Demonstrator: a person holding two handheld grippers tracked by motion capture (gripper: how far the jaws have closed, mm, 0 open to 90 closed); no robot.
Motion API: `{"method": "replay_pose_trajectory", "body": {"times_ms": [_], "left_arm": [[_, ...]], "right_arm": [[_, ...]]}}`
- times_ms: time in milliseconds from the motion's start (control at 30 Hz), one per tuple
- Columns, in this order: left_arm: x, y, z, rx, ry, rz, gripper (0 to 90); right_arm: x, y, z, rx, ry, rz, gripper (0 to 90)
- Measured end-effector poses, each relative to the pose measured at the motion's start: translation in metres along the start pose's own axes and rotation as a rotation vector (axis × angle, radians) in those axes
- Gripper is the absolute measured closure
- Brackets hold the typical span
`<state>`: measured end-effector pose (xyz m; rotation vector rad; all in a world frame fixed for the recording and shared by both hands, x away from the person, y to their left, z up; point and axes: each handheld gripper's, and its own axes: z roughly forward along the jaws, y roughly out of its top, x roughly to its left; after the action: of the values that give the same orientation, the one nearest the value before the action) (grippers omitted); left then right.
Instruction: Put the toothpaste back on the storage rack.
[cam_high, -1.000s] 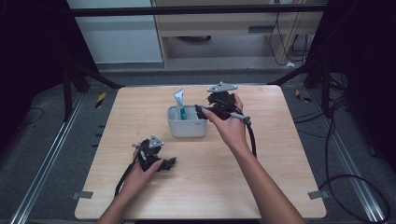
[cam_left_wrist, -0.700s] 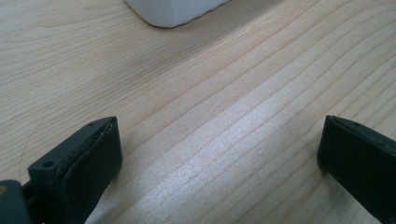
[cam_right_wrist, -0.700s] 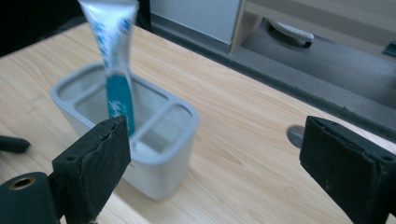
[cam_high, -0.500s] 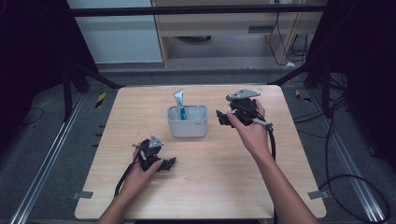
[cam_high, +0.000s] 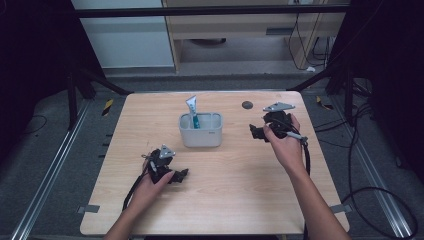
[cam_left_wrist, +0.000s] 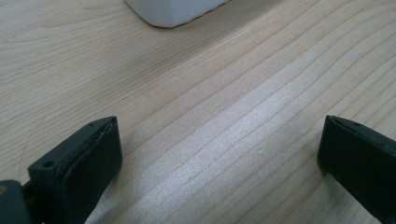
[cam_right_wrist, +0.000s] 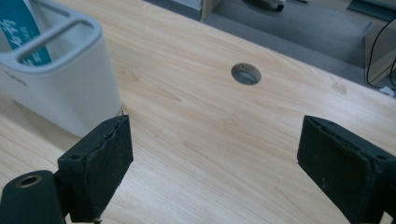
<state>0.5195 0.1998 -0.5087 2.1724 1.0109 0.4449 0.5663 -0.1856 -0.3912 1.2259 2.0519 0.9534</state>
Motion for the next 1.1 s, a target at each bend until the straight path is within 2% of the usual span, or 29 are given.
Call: {"method": "replay_pose_trajectory", "body": {"times_ms": [433, 600, 900, 1100], "left_arm": [[0.0, 0.0, 0.0, 0.0, 0.0, 0.0, 0.0], [0.0, 0.0, 0.0, 0.0, 0.0, 0.001, 0.0], [0.0, 0.0, 0.0, 0.0, 0.0, -0.002, 0.0], [0.0, 0.0, 0.0, 0.0, 0.0, -0.002, 0.0]], "right_arm": [[-0.025, -0.039, 0.008, 0.07, -0.03, 0.058, 10.6], [-0.027, -0.058, 0.016, 0.11, -0.038, 0.075, 10.4], [-0.027, -0.088, 0.032, 0.152, -0.02, 0.127, 10.2], [-0.028, -0.099, 0.042, 0.152, -0.021, 0.173, 10.2]]}}
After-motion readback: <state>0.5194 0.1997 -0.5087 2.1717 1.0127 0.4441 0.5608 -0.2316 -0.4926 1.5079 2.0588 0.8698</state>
